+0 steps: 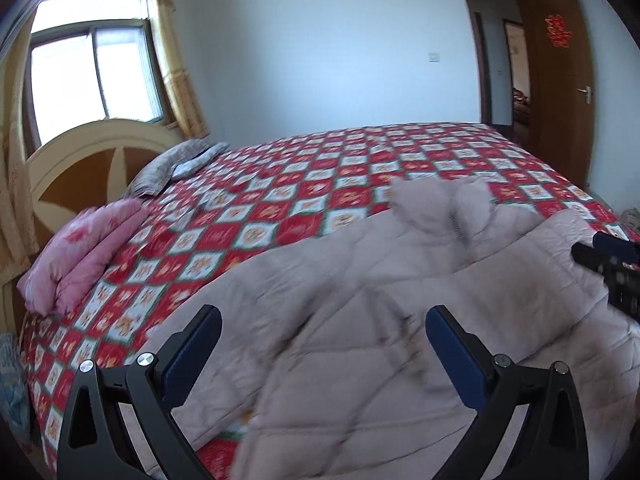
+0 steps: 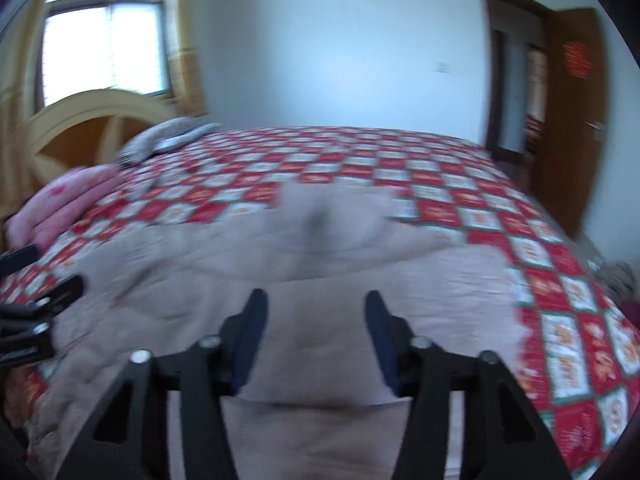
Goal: Fold large clothes
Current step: 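Lay the sleeve across the jacket body and open the right tool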
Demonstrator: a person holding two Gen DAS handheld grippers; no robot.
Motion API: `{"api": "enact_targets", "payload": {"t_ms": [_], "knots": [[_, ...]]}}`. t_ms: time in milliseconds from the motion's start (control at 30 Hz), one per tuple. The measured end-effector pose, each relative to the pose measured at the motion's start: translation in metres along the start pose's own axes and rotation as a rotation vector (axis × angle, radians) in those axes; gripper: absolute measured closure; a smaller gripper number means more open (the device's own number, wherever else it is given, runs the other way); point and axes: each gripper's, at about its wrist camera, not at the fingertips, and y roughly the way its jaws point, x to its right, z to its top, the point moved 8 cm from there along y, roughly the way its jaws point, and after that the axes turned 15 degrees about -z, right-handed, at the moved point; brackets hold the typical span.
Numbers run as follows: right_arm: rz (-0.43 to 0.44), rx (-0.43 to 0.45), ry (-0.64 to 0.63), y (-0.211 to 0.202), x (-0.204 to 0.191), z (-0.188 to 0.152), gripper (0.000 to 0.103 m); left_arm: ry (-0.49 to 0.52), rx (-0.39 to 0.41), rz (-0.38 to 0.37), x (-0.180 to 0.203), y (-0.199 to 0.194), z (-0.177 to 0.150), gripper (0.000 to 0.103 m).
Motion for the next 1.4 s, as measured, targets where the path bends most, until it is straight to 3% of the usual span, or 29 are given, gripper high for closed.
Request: {"api": "enact_targets", "payload": {"t_ms": [67, 167, 267, 333, 433, 700, 1067, 1133, 1200, 1300, 1400], "knots": [[-0.095, -0.038, 0.117, 0.023, 0.054, 0.002, 0.063, 0.069, 0.019, 0.033, 0.027, 0.021, 0.01, 0.001], [-0.179, -0.058, 0.188, 0.053, 0.1, 0.003, 0.063, 0.171, 0.003, 0.115, 0.049, 0.063, 0.009, 0.001], [-0.146, -0.15, 0.176, 0.091, 0.103, -0.008, 0.063, 0.273, -0.07, 0.236, 0.049, 0.109, -0.009, 0.001], [-0.109, -0.218, 0.158, 0.108, 0.096, -0.021, 0.063, 0.273, -0.146, 0.3, 0.031, 0.134, -0.024, 0.001], [-0.098, -0.226, 0.097, 0.116, 0.08, -0.035, 0.063, 0.159, -0.18, 0.256, 0.003, 0.143, -0.038, 0.001], [-0.16, -0.231, -0.002, 0.13, 0.07, -0.061, 0.062, 0.022, -0.205, 0.161, -0.017, 0.157, -0.055, 0.001], [-0.201, -0.237, -0.054, 0.138, 0.067, -0.067, 0.06, -0.043, -0.229, 0.098, -0.018, 0.169, -0.065, 0.001], [-0.215, -0.256, -0.076, 0.134, 0.067, -0.062, 0.06, -0.064, -0.231, 0.077, -0.019, 0.171, -0.066, 0.001], [-0.215, -0.25, -0.014, 0.114, 0.072, -0.045, 0.06, -0.088, -0.232, 0.056, -0.021, 0.171, -0.068, 0.001], [-0.191, -0.147, 0.026, 0.075, 0.06, -0.012, 0.035, -0.095, -0.228, 0.051, -0.021, 0.172, -0.069, 0.001], [-0.113, -0.124, -0.023, 0.062, 0.018, -0.004, 0.032, -0.101, -0.226, 0.045, -0.021, 0.171, -0.069, 0.001]]}}
